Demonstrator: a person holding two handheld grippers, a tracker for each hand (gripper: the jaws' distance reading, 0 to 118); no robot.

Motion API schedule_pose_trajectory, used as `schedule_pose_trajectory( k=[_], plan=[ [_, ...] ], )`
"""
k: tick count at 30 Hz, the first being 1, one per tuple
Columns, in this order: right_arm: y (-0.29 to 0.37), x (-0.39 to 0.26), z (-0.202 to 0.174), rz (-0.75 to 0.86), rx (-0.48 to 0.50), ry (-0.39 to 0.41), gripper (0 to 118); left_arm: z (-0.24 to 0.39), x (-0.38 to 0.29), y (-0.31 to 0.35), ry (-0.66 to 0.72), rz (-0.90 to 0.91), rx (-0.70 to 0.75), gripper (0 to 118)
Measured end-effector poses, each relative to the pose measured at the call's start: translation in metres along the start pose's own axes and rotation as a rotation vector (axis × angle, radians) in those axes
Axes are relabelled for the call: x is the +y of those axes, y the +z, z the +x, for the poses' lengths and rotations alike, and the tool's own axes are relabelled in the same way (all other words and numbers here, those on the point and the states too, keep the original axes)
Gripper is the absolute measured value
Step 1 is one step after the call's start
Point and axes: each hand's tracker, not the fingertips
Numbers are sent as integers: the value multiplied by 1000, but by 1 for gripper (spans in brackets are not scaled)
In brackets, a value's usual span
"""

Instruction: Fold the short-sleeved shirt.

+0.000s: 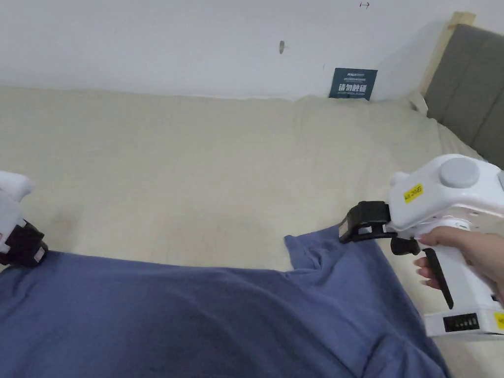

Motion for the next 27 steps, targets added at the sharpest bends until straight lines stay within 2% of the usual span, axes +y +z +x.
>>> schedule_pose_trajectory(
  k=[3,5,6,7,8,10,12,13,20,27],
  plan=[
    [-27,-1,2,-113,-73,38,101,-1,0,-2,-1,-5,0,6],
    [-32,-9,-3,-114,-123,90,99,-3,-1,-5,-1,-15,7,6],
    [-31,-14,-5,-124,-126,100,84,-4,-1,-7,0,-24,11,6],
    [-29,-17,-8,-123,-121,94,29,-5,-2,-10,1,-34,16,6],
    [-28,-19,-11,-122,-140,92,0,-6,-3,-13,4,-45,21,6],
    [-8,-24,-14,-84,-143,92,0,-7,-6,-16,12,-53,16,6],
    [2,-23,-21,-67,-144,183,0,-8,-9,-17,23,-54,13,6],
    [11,-24,-23,-57,-137,197,0,-8,-11,-16,28,-52,12,6],
    [75,-38,-6,52,36,163,0,-13,-34,17,54,7,-22,6],
    [148,-110,24,141,113,121,0,7,-104,97,122,135,-109,6]
  ],
)
